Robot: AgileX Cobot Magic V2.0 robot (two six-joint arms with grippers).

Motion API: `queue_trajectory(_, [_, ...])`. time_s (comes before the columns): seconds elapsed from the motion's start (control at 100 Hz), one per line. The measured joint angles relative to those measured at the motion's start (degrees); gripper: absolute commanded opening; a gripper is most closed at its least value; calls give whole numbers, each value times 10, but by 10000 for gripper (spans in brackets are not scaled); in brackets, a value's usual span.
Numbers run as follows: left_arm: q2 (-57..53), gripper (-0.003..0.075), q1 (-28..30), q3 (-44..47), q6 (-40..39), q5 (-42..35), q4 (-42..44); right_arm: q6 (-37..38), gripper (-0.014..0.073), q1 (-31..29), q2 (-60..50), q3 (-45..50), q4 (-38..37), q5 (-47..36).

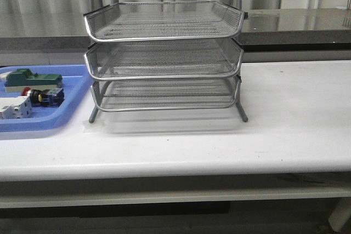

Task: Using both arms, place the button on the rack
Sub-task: 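Raise the right gripper and move it toward the wire tray stack, then hook the right gripper into the middle mesh tray's front edge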

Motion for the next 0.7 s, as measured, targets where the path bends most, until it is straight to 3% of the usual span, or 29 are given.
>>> queue_trajectory(0.23, [0, 4, 0, 0, 0, 0, 0, -116, 332, 0, 71, -1, 153, -38])
queue_trajectory(0.54, [0, 4, 0, 0, 0, 0, 0, -422, 332, 0, 205, -3, 483, -51])
queue_trajectory(0.7, [0, 4, 0, 0, 0, 0, 0, -528, 332, 0, 273, -13, 592, -42])
